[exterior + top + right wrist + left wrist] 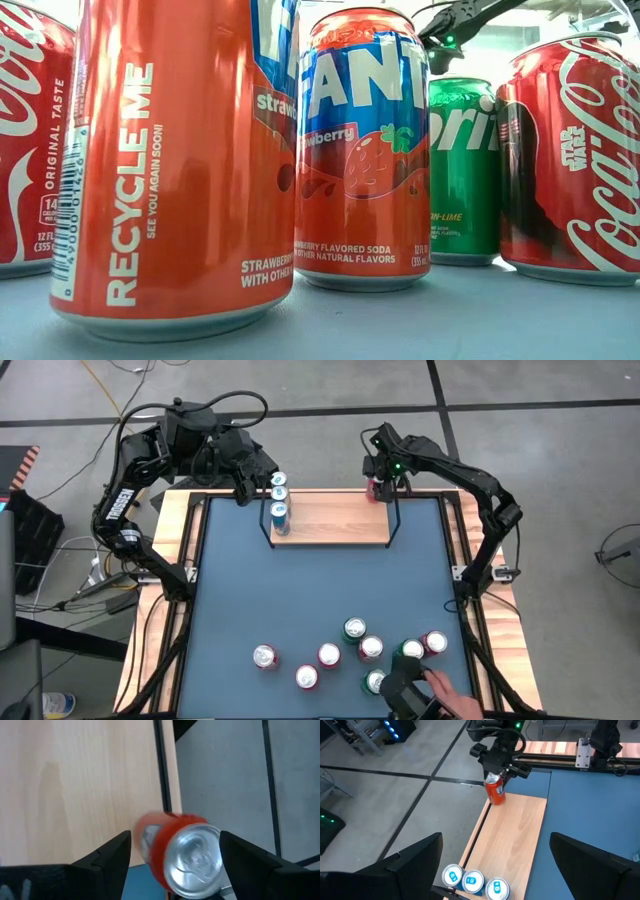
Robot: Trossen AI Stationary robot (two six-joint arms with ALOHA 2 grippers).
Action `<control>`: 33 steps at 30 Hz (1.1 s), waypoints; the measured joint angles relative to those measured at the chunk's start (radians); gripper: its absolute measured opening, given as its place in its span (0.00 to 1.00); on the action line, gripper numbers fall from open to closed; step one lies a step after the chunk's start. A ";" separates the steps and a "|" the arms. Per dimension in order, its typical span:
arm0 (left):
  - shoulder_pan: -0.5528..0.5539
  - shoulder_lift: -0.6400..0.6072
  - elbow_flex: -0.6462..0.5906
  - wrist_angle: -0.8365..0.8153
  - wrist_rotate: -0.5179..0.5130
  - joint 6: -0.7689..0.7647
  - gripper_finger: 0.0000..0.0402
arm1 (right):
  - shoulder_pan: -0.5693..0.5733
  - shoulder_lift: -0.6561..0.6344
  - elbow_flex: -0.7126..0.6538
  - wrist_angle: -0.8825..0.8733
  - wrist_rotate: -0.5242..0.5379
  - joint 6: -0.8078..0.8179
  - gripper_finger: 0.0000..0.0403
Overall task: Place canned beverage on shelf
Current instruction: Put the top red soda can on the shelf aligned with the other red soda can
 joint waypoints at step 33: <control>0.000 0.000 -0.008 -0.037 0.009 -0.072 0.88 | -0.099 -0.007 0.167 -0.181 -0.102 0.084 0.71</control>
